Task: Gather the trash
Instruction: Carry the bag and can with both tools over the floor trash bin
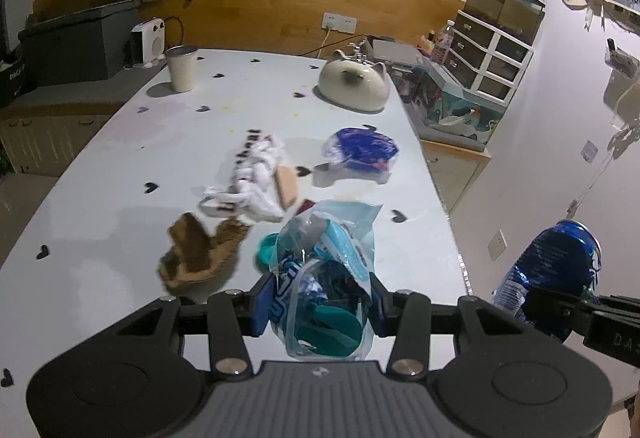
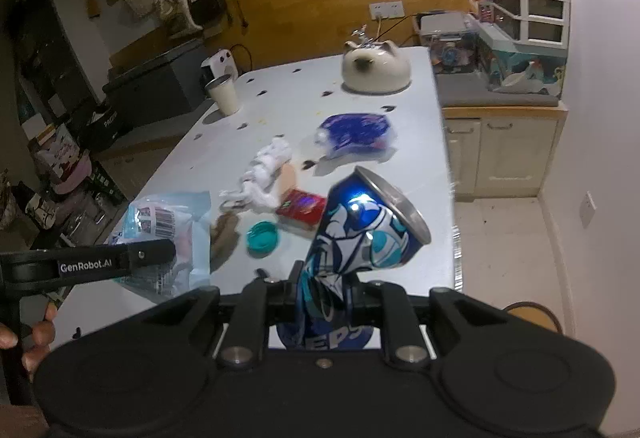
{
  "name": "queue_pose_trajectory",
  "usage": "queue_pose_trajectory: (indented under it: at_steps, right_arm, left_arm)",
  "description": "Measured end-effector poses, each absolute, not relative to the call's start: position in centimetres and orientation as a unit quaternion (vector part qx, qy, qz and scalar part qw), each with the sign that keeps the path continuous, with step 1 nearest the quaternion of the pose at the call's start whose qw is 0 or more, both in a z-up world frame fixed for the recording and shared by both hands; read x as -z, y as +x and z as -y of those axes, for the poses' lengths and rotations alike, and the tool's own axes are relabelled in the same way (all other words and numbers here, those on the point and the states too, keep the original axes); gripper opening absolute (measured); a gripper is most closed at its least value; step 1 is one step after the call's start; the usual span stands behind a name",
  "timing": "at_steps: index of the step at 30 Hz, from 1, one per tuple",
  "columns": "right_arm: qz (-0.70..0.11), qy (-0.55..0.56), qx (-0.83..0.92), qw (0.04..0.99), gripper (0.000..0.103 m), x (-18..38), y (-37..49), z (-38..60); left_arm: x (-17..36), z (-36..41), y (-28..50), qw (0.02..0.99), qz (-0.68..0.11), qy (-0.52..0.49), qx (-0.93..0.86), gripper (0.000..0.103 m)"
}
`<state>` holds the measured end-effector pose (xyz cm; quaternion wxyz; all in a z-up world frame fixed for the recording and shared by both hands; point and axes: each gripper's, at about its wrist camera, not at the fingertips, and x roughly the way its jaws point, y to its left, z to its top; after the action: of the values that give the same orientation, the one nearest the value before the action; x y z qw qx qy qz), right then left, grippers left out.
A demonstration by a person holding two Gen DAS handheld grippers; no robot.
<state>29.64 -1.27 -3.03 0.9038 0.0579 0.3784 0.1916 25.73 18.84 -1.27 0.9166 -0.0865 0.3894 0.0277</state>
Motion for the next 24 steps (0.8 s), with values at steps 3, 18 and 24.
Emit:
queue_pose_trajectory:
  at_steps: [3, 18, 24]
  right_arm:
    - [-0.377, 0.059, -0.192, 0.904, 0.019, 3.2, 30.9, 4.4]
    - [-0.396, 0.048, -0.191, 0.897, 0.019, 5.7, 39.2, 21.5]
    - [-0.419, 0.058, -0.165, 0.891, 0.019, 8.8, 42.4, 27.8]
  left_arm:
    - [1.3, -15.7, 26.9, 0.916, -0.392, -0.082, -0.034, 0.047]
    - [4.7, 2.4, 36.1, 0.901, -0.423, -0.090, -0.034, 0.047]
    - [8.8, 9.6, 40.1, 0.887, -0.456, -0.077, 0.006, 0.047]
